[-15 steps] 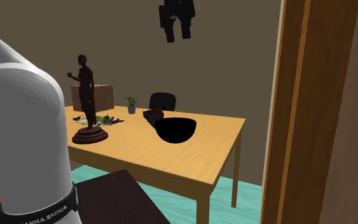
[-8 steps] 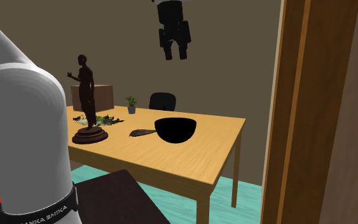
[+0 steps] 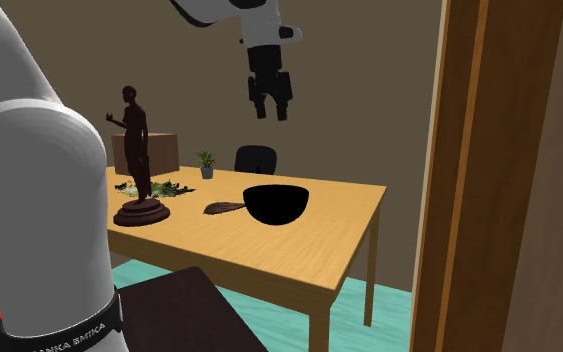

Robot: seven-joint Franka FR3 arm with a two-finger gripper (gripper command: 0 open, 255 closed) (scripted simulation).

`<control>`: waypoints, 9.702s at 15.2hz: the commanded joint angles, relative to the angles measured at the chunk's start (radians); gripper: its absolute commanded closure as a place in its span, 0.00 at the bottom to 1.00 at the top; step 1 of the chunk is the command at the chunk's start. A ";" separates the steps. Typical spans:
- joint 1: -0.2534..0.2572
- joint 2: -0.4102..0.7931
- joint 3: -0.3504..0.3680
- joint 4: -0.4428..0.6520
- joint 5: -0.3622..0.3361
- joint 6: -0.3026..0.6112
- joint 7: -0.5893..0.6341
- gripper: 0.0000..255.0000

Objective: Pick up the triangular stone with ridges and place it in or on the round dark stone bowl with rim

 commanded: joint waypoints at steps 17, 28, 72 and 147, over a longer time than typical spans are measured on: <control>0.096 0.598 0.205 0.299 -0.218 0.247 0.288 0.00; 0.180 0.829 0.188 0.432 -0.347 0.312 0.385 0.00; 0.480 1.036 -0.018 0.486 -0.466 0.392 1.297 1.00; 0.203 0.689 -0.075 0.226 -0.301 0.370 0.863 1.00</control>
